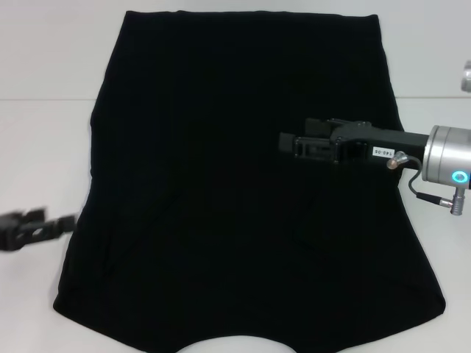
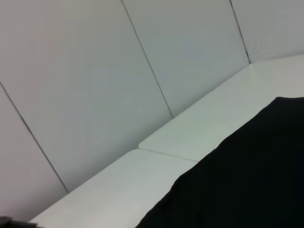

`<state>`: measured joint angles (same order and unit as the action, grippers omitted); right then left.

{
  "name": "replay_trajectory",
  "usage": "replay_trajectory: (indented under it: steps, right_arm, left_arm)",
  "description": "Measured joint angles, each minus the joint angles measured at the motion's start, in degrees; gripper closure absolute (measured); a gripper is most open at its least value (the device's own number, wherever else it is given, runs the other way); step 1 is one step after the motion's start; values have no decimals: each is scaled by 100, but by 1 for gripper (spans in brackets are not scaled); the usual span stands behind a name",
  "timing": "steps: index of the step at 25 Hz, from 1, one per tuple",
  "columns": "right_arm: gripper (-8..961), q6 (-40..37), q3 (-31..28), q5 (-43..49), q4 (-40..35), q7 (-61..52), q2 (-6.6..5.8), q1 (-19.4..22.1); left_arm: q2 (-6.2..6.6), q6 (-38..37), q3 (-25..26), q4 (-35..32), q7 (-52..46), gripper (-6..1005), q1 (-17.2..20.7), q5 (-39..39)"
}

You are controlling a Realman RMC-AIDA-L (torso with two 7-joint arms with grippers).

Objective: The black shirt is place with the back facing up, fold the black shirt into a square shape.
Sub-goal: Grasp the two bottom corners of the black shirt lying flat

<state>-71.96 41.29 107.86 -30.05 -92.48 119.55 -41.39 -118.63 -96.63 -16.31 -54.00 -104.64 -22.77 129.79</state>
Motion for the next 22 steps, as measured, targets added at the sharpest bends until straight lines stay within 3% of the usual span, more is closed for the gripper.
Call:
replay_trajectory:
  steps: [3,11,22]
  right_arm:
    - [26,29,5,0,-4,-11,-7,-3]
    - [24,15,10,-30,0,-63,-74,-1]
    - [23,-8,3,-30,-33,-199,-89,19]
  left_arm:
    - [14,-175,166,-333,-513,50,30,638]
    - [32,-357,64,-365,-1318,50,-187,1706]
    - [-20,81,-559,-79,-1587,58,-406,1868]
